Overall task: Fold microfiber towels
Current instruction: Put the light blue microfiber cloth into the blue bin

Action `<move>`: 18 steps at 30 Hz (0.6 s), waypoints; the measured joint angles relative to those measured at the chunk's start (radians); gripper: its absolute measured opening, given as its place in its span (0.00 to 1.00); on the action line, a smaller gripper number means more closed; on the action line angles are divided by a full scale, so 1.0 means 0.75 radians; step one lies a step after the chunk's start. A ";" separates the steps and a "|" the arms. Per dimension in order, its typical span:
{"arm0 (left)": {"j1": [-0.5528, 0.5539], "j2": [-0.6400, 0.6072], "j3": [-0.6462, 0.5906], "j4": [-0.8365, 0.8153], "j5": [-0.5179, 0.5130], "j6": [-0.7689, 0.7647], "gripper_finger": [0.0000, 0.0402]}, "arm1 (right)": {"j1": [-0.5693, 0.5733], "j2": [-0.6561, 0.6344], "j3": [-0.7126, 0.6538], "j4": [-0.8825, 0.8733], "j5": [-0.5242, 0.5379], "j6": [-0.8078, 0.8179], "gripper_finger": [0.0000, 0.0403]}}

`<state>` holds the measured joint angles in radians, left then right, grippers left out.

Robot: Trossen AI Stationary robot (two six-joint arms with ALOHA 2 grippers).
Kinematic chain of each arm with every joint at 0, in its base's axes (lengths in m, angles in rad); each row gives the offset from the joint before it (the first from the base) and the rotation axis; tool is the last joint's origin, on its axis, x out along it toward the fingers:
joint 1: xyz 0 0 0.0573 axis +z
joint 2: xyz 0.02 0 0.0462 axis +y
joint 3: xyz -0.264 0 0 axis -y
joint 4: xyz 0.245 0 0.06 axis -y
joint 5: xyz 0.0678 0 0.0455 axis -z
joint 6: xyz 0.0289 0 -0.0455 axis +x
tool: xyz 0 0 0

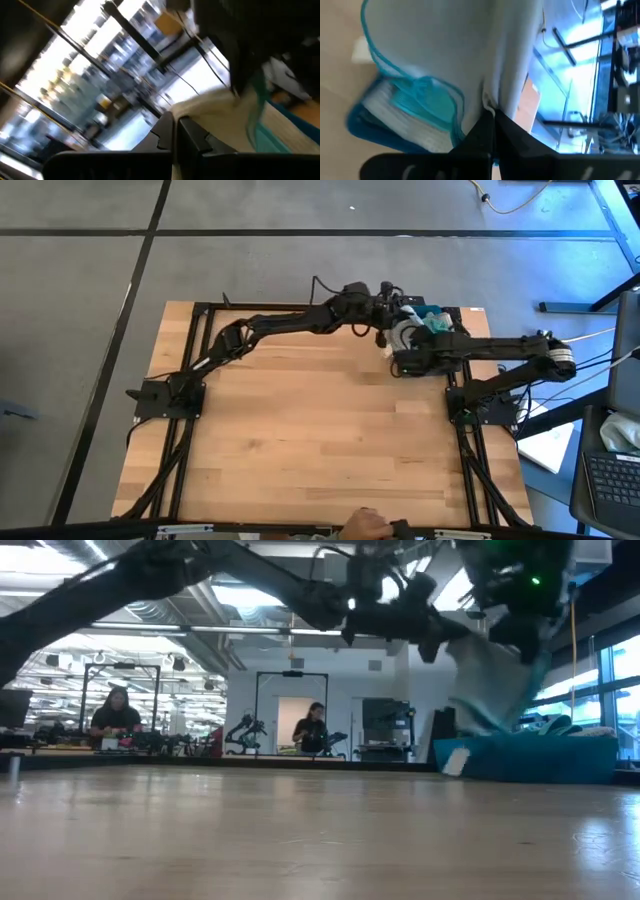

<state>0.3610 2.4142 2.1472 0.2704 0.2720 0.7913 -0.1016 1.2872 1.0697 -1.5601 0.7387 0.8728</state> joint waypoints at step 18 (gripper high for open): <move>-0.068 0.108 0.199 -0.254 -0.415 0.174 0.00 | 0.086 -0.124 -0.024 0.057 -0.155 0.053 0.02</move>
<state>0.3098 2.4948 2.2967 0.0802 -0.0395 0.9216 -0.0369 1.1944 1.0517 -1.5172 0.6221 0.9122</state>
